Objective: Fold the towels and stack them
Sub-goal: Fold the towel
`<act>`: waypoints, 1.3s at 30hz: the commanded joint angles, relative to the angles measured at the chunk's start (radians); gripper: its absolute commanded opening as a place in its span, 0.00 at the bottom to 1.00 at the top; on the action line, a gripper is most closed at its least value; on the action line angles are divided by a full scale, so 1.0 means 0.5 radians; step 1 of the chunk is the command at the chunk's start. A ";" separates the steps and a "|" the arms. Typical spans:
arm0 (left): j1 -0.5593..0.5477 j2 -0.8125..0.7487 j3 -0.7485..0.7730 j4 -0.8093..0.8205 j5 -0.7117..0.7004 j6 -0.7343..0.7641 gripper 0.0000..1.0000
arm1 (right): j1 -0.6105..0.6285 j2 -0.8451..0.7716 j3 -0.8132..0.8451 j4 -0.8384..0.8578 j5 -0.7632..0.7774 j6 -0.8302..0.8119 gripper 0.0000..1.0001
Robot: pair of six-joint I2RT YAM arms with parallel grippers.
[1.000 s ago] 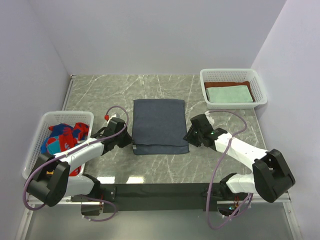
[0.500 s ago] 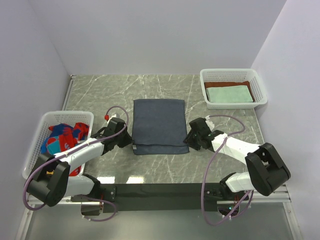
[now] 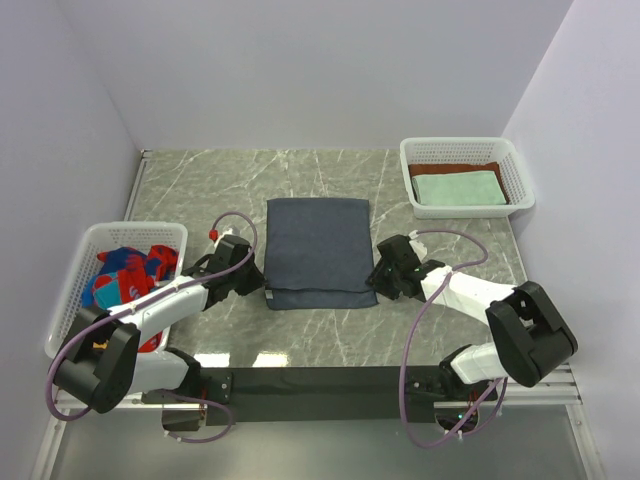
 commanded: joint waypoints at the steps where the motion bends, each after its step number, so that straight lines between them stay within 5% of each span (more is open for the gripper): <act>1: -0.009 -0.026 0.013 0.003 -0.001 0.039 0.06 | -0.008 -0.033 0.055 0.019 0.052 -0.022 0.46; 39: -0.012 -0.023 0.019 -0.010 0.005 0.048 0.06 | -0.032 0.043 0.018 0.046 0.037 0.042 0.39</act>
